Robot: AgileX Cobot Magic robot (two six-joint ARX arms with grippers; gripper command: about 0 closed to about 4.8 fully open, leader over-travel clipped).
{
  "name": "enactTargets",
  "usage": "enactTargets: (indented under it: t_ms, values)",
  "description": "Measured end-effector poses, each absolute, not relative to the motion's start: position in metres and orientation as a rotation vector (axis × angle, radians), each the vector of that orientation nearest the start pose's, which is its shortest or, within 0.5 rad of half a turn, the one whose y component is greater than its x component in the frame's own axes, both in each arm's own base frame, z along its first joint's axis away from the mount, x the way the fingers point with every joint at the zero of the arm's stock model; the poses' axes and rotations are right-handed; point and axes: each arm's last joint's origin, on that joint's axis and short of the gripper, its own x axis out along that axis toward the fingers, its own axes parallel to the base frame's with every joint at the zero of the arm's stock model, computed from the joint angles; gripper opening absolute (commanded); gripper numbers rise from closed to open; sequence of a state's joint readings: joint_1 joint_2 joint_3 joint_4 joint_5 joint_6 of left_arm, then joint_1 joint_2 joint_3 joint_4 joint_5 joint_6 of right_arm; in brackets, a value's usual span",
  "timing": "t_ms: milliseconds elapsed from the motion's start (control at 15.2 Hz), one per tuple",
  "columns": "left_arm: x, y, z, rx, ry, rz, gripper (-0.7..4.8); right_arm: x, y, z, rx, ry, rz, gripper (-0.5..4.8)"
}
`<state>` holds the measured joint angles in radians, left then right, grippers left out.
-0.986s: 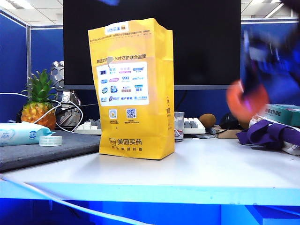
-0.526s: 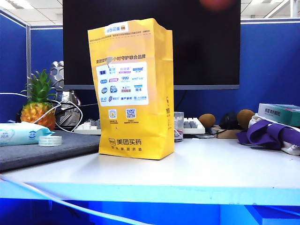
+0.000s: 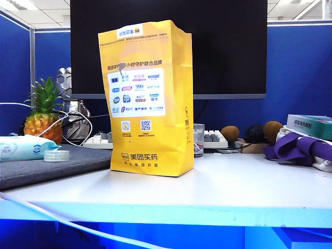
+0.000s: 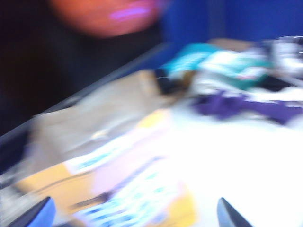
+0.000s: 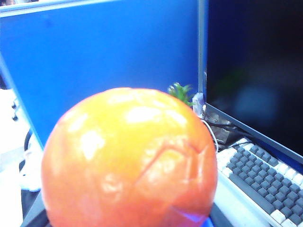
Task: Pick up the orange and throw it into the yellow paper bag.
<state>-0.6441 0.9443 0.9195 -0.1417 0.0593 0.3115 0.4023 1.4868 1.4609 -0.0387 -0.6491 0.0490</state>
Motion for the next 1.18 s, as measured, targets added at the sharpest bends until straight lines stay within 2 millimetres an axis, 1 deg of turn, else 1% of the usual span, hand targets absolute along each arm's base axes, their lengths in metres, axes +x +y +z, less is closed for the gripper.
enactTargets:
  t_ms: [66, 131, 197, 263, 329, 526, 592, 657, 723, 789, 855, 920, 986, 1052, 1118, 1183]
  values:
    - [0.167, -0.122, 0.355, 0.333, 0.052, -0.758, 4.79, 0.312, 0.153, 0.405, 0.062, 0.124, 1.052, 2.38]
    - [0.169, -0.12, 0.355, 0.325, 0.054, -0.762, 4.79, 0.318, 0.159, 0.396, 0.066, 0.159, 1.059, 4.53]
    - [0.169, -0.119, 0.355, 0.321, 0.056, -0.757, 4.79, 0.323, 0.161, 0.389, 0.069, 0.182, 1.06, 4.79]
    - [0.169, -0.119, 0.355, 0.321, 0.056, -0.76, 4.79, 0.326, 0.162, 0.384, 0.07, 0.194, 1.059, 4.79]
    - [0.169, -0.119, 0.355, 0.321, 0.056, -0.762, 4.79, 0.326, 0.162, 0.385, 0.069, 0.184, 1.071, 4.79]
    - [0.169, -0.119, 0.355, 0.323, 0.057, -0.75, 4.79, 0.327, 0.161, 0.396, 0.057, 0.087, 1.074, 4.79]
    - [0.169, -0.116, 0.357, 0.344, 0.054, -0.638, 4.79, 0.325, 0.156, 0.404, 0.055, 0.063, 1.06, 4.79]
    - [0.167, -0.109, 0.362, 0.368, 0.039, -0.471, 4.79, 0.32, 0.146, 0.413, 0.054, 0.043, 1.04, 4.79]
    - [0.155, -0.094, 0.376, 0.366, -0.029, -0.309, 4.79, 0.303, 0.128, 0.435, 0.039, -0.027, 0.976, 4.79]
    - [0.143, -0.084, 0.386, 0.347, -0.089, -0.288, 4.79, 0.292, 0.113, 0.449, 0.016, -0.083, 0.94, 4.79]
    - [0.13, -0.074, 0.393, 0.327, -0.145, -0.305, 4.79, 0.277, 0.097, 0.464, -0.005, -0.127, 0.901, 4.79]
    - [0.109, -0.06, 0.401, 0.301, -0.23, -0.339, 4.79, 0.257, 0.079, 0.477, -0.029, -0.149, 0.854, 4.79]
    - [0.095, -0.052, 0.401, 0.288, -0.279, -0.363, 4.79, 0.242, 0.069, 0.483, -0.061, -0.152, 0.828, 4.79]
    - [0.076, -0.042, 0.393, 0.275, -0.33, -0.363, 4.79, 0.216, 0.06, 0.489, -0.127, -0.153, 0.809, 4.79]
    - [0.061, -0.031, 0.377, 0.27, -0.35, -0.32, 4.79, 0.191, 0.056, 0.494, -0.166, -0.175, 0.807, 4.79]
    - [0.051, -0.025, 0.367, 0.265, -0.367, -0.298, 4.79, 0.177, 0.053, 0.497, -0.18, -0.197, 0.799, 4.79]
